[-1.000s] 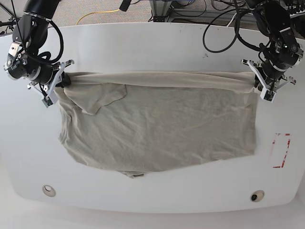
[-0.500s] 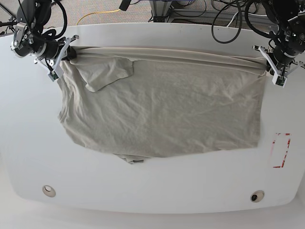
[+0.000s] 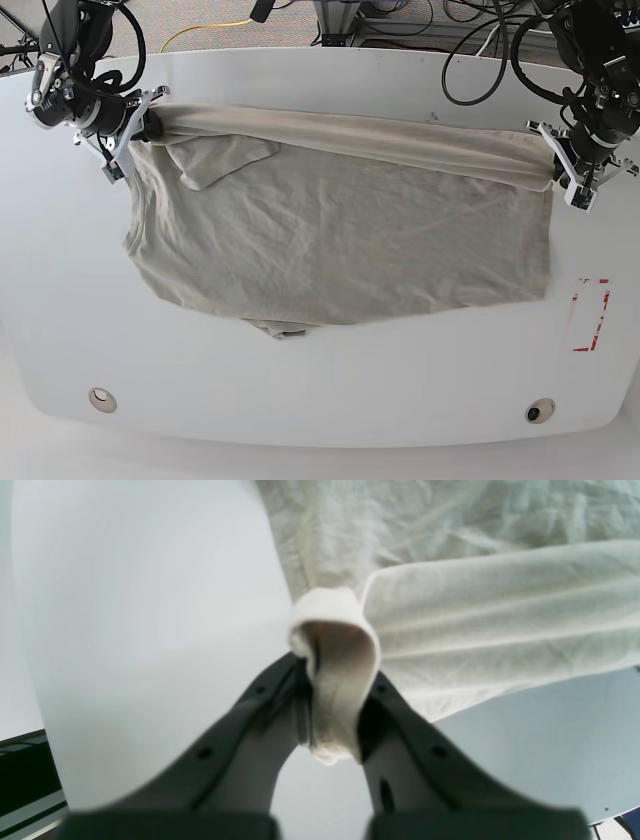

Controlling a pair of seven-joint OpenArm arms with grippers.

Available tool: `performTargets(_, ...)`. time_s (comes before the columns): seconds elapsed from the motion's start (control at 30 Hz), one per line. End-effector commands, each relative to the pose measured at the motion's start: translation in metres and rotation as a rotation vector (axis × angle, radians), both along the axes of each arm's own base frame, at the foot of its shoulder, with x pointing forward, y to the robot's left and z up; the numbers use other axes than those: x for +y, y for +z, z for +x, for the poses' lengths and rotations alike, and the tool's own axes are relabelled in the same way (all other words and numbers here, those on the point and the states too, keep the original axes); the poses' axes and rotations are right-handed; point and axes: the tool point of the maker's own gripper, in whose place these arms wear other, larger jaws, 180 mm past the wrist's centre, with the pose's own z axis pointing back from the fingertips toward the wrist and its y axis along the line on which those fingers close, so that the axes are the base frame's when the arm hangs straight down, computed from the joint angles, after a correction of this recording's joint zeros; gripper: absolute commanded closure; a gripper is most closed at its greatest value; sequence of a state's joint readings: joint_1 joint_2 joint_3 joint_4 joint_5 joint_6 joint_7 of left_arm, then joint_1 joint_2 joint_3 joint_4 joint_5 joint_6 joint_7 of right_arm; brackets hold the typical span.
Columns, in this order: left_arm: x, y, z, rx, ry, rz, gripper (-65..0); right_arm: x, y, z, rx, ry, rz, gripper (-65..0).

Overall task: Fold the T-shirt properly
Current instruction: 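Lay the stretched shirt down, pulling both grippers away from the table edge, then drag the held shirt edge further with both grippers, then open them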

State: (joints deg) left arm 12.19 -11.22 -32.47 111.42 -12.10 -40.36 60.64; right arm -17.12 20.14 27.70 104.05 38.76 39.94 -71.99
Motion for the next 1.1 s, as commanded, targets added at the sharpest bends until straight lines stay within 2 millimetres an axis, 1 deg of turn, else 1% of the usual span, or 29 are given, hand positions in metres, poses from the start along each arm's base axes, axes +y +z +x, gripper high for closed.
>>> performTargets(0.0,0.005,0.006,0.007,-0.020,0.001,0.015,0.0,-0.007,0.008,0.011,-0.035,-0.002,-0.032,0.0)
performTargets(0.1,0.014,0.002,0.010,-0.001,0.010,0.015,0.0,-0.011,0.010,0.016,-0.044,-0.005,-0.058,0.0)
performTargets(0.17,0.021,-0.008,0.012,0.024,0.027,-0.002,0.0,-0.014,0.012,0.021,-0.053,-0.009,-0.078,0.0)
performTargets(0.27,0.027,-0.018,0.022,0.041,0.050,-0.041,0.0,-0.017,0.018,0.032,-0.079,-0.013,-0.094,0.0)
performTargets(0.37,0.036,-0.023,0.022,0.063,0.060,-0.040,0.0,-0.021,0.021,0.034,-0.087,-0.026,-0.098,0.0)
performTargets(0.43,0.031,-0.027,0.029,0.064,0.050,-0.062,0.0,-0.025,0.022,0.036,-0.092,-0.039,-0.098,0.0)
performTargets(0.5,0.020,-0.027,0.044,0.043,0.009,-0.079,0.0,-0.025,0.022,0.044,-0.098,-0.047,-0.084,0.0)
performTargets(0.53,0.017,-0.030,0.046,0.045,-0.008,-0.083,0.0,-0.026,0.018,0.045,-0.090,-0.055,-0.075,0.0)
performTargets(0.63,0.017,-0.033,0.047,0.042,-0.020,-0.088,0.0,-0.030,0.008,0.044,-0.070,-0.085,-0.044,0.0)
performTargets(0.7,0.017,-0.041,0.047,0.051,-0.013,-0.109,-0.1,-0.031,0.002,0.048,-0.074,-0.101,-0.019,0.0)
performTargets(0.77,0.018,-0.041,0.052,0.044,-0.010,-0.122,-2.9,-0.032,0.003,0.057,-0.091,-0.115,0.002,0.0)
performTargets(0.9,0.020,-0.041,0.054,0.040,-0.005,-0.127,-10.1,-0.035,-0.002,0.058,-0.080,-0.126,0.012,0.0)
performTargets(1.0,0.020,-0.037,0.059,0.028,-0.006,-0.127,-12.4,-0.036,0.006,0.074,-0.109,-0.134,0.023,-0.2)
performTargets(1.07,0.019,-0.037,0.060,0.025,-0.007,-0.127,-14.2,-0.037,0.006,0.076,-0.111,-0.136,0.024,-2.5)
